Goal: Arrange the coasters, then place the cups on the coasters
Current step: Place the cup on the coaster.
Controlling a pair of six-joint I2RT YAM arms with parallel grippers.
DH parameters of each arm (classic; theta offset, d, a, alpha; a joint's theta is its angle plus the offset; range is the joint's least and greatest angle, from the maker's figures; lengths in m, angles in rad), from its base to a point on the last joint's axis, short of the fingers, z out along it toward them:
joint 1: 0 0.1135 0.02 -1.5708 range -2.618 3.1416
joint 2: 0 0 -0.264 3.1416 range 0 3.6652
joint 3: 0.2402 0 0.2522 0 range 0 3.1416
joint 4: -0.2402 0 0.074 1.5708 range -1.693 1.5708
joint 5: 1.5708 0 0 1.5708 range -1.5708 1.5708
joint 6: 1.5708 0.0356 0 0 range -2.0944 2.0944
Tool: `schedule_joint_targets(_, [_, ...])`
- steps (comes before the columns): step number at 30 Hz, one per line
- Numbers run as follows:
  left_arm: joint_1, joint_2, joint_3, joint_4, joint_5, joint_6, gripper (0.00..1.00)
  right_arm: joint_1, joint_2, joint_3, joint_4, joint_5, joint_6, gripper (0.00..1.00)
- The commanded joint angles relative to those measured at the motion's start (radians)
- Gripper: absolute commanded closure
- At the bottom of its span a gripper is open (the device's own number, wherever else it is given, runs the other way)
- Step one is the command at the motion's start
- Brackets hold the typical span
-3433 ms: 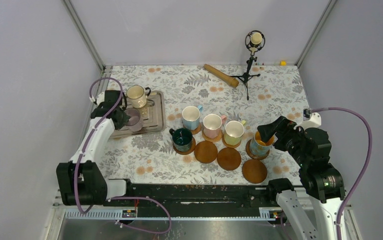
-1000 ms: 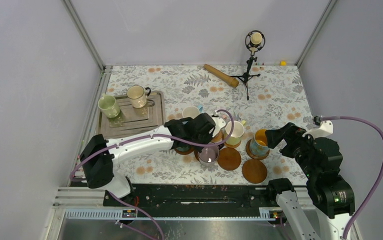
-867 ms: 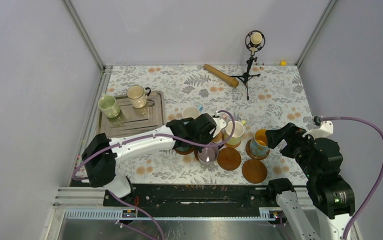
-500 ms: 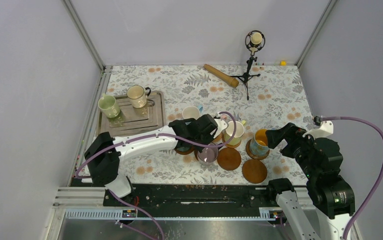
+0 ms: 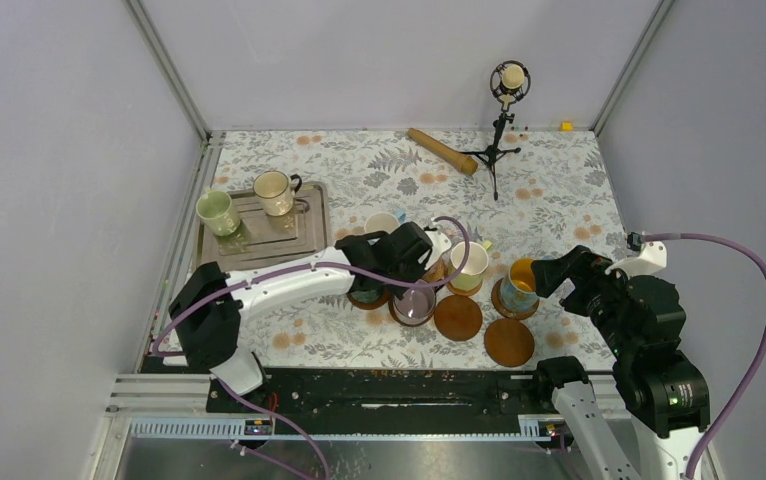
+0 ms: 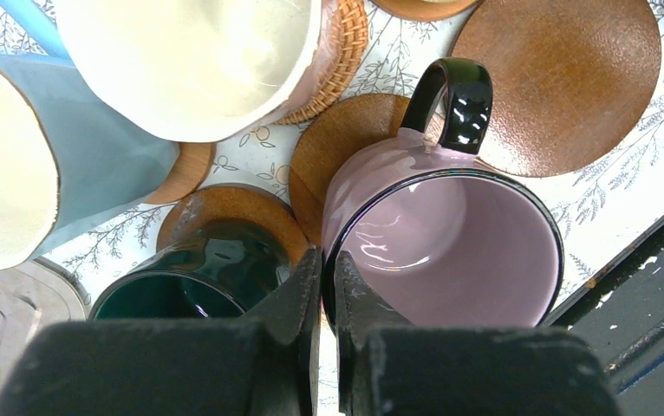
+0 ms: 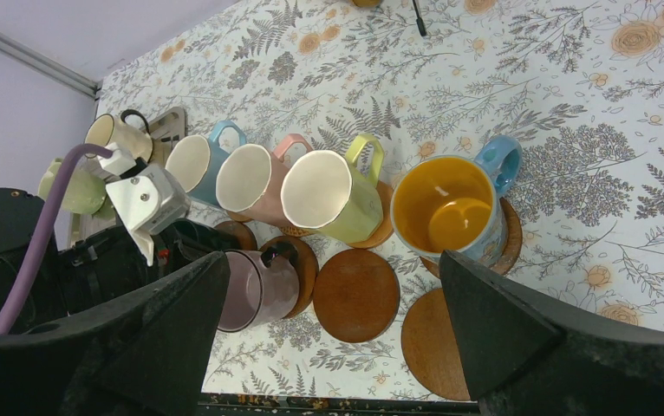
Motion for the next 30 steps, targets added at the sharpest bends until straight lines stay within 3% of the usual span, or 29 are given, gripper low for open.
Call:
schedule_joint_targets(1, [0.014,-0.012,0.067,0.088,0.011,0.009,1.0,0.006,-0.007,0.009,0.022,0.024,-0.013,0.01])
schedule_joint_targets(18, [0.036,0.015,0.064,0.107,0.019,0.005,1.0,0.005,-0.007,0.012,0.023,0.031,-0.022,0.01])
schedule_joint_targets(30, [0.039,0.012,0.077,0.094,0.023,-0.003,0.8,0.006,-0.007,0.007,0.023,0.034,-0.033,0.01])
